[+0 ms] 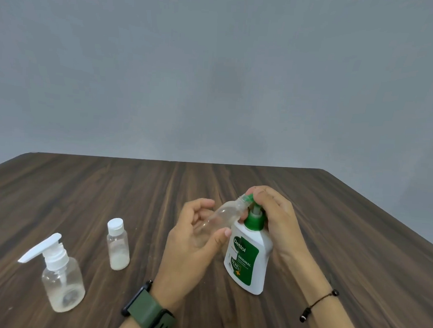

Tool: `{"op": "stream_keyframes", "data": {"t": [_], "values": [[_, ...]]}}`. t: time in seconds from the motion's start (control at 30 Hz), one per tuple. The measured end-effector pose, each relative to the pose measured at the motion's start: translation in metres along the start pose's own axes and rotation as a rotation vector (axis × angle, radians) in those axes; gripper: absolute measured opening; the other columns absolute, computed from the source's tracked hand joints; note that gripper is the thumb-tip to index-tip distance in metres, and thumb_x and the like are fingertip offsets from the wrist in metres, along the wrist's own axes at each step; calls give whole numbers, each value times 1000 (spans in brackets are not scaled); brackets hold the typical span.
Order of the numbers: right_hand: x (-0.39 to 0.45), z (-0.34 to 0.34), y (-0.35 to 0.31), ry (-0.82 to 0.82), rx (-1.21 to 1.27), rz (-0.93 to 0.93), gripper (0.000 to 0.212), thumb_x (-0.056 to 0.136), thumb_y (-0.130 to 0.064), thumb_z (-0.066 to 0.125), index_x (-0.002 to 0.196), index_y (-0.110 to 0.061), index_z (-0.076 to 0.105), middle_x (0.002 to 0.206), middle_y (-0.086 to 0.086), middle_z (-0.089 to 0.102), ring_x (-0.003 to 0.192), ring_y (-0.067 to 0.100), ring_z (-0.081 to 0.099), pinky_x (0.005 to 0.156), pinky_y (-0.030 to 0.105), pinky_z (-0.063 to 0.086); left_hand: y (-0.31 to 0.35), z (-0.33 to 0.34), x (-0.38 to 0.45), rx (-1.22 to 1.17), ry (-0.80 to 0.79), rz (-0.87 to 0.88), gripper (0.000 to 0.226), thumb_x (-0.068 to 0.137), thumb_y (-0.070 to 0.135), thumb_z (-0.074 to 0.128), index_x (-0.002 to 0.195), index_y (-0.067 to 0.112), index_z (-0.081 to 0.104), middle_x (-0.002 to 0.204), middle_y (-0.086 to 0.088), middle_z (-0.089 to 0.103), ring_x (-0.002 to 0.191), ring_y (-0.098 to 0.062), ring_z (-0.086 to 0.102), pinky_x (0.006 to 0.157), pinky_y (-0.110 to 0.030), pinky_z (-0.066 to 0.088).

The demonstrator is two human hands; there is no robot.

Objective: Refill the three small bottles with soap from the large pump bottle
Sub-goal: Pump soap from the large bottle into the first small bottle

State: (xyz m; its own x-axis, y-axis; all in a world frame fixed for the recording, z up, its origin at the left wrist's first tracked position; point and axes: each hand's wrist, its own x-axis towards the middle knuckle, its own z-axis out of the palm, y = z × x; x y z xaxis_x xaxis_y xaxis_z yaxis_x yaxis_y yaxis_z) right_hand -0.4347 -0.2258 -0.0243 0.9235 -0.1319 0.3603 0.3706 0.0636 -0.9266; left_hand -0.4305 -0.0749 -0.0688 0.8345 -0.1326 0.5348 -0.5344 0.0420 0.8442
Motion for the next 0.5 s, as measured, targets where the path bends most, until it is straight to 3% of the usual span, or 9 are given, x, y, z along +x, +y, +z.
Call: {"op": "stream_keyframes", "data": {"t": [0.07, 0.17, 0.5], "values": [[2, 1, 1, 3, -1, 21, 22, 80, -26, 46, 73, -8, 57, 57, 13, 53, 54, 21, 51, 59, 32, 45, 4, 0, 1, -96, 74, -20, 38, 66, 37, 81, 92, 30, 55, 89, -2, 66, 67, -10, 63, 59, -26, 51], [2, 3, 0, 5, -30, 21, 26, 90, -21, 45, 68, -9, 54, 58, 15, 50, 56, 25, 48, 60, 33, 43, 11, 0, 2, -242, 137, -16, 31, 63, 18, 73, 86, 10, 54, 82, -14, 67, 56, -12, 59, 53, -20, 50], [7, 1, 7, 61, -7, 122, 16, 79, -11, 53, 64, -16, 53, 62, 8, 49, 55, 17, 46, 56, 30, 41, 10, 1, 2, -391, 151, -76, 28, 63, 9, 69, 86, 6, 54, 76, -12, 69, 56, -18, 61, 53, -24, 53]]}}
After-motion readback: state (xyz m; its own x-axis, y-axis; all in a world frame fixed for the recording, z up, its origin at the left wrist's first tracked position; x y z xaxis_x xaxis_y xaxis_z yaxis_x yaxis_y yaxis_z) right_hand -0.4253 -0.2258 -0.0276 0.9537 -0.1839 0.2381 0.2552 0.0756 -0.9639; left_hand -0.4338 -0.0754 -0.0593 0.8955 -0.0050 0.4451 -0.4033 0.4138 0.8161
